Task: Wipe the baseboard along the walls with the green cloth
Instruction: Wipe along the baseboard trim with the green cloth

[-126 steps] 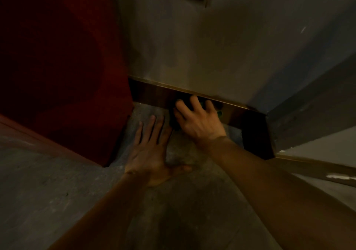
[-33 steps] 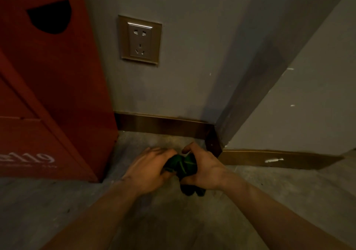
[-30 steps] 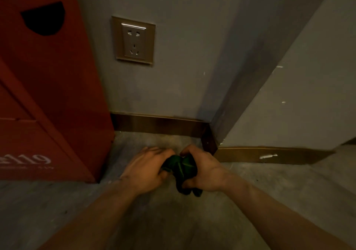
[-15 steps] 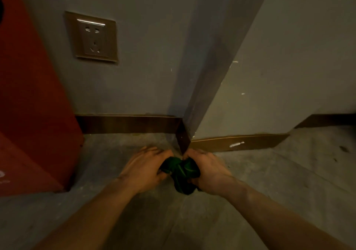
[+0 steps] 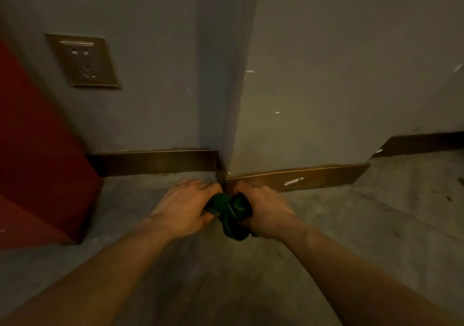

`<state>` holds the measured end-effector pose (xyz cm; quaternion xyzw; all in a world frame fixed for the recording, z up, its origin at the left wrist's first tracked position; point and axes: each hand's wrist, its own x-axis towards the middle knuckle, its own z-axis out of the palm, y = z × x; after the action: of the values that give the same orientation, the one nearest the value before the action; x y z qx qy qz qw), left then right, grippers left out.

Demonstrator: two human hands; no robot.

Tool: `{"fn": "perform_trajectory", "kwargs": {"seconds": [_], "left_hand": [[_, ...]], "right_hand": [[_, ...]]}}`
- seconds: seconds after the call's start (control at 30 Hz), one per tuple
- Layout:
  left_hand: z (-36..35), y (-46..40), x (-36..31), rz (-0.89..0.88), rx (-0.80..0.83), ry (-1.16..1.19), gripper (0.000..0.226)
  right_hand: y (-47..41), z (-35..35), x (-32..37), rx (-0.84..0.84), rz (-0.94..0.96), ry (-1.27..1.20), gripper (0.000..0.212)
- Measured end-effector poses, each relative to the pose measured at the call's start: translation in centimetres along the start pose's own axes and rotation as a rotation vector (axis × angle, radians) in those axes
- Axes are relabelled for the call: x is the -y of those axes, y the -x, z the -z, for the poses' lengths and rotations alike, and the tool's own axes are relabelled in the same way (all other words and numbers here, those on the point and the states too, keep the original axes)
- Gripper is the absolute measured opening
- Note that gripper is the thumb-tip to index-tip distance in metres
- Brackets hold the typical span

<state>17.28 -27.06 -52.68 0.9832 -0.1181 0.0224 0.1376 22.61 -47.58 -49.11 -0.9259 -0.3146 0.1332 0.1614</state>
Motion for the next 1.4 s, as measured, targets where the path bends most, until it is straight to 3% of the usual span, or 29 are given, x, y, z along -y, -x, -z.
{"fn": "perform_trajectory", "kwargs": {"seconds": [0.37, 0.7, 0.83, 0.93, 1.1, 1.27, 1.33, 1.4], "left_hand": [[1.0, -4.5, -11.7, 0.243, 0.011, -0.185, 0.032], [2.5, -7.1, -17.9, 0.340, 0.080, -0.049, 0.028], [-2.1, -7.6, -17.4, 0.335, 0.009, 0.041, 0.026], [-6.3, -7.4, -16.5, 0.382, -0.030, 0.165, 0.026], [-11.5, -6.8, -16.6, 0.488, -0.142, 0.412, 0.023], [-13.0, -7.9, -17.4, 0.521, -0.190, 0.466, 0.026], [-13.6, -8.5, -17.7, 0.530, -0.200, 0.473, 0.031], [-13.9, -9.0, -17.7, 0.551, -0.235, 0.497, 0.029]], "right_hand": [[1.5, 4.5, -9.1, -0.032, 0.159, -0.141, 0.047], [5.1, 7.1, -13.3, 0.071, 0.117, -0.323, 0.047], [5.1, 4.7, -15.3, 0.101, 0.016, -0.414, 0.050], [5.5, 2.9, -16.2, 0.143, -0.151, -0.694, 0.038], [5.5, 0.8, -17.2, 0.000, -0.376, -1.003, 0.026], [4.4, -0.9, -17.4, -0.249, -0.411, -0.897, 0.023], [4.2, -1.5, -17.3, -0.286, -0.370, -0.855, 0.033], [4.1, -1.9, -17.1, -0.203, -0.328, -0.899, 0.058]]}}
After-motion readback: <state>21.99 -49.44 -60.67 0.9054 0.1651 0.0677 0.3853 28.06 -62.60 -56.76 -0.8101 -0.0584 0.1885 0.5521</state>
